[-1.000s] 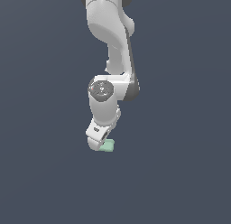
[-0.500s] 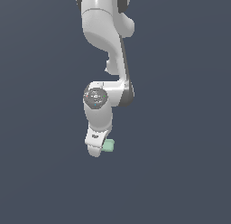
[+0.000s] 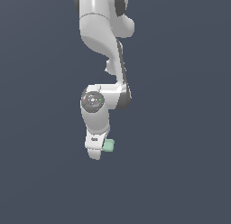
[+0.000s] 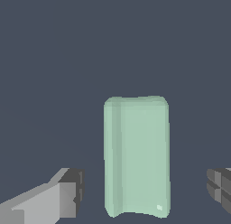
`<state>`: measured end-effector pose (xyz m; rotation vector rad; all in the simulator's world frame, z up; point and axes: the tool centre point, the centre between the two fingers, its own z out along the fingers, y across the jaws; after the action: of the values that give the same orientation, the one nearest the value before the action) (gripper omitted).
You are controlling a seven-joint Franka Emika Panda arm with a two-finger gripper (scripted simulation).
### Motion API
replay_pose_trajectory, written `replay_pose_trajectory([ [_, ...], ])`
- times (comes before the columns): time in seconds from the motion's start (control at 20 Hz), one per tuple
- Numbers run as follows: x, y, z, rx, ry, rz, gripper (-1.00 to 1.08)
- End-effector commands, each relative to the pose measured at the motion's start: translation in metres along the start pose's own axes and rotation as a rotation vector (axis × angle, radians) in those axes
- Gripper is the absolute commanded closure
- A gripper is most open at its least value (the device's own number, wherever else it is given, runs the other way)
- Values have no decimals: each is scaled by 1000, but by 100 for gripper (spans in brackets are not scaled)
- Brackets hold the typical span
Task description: Pick up the object and move it to a goal position.
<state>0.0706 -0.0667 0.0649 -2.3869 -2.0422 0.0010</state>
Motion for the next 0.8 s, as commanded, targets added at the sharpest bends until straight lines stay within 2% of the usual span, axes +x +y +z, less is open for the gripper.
replay_pose_trajectory([
  [0.0, -1, 1, 1, -1, 0, -14, -92],
  [0.35, -1, 1, 7, 0, 0, -13, -92],
  [0.75, -1, -1, 45, -1, 0, -16, -92],
])
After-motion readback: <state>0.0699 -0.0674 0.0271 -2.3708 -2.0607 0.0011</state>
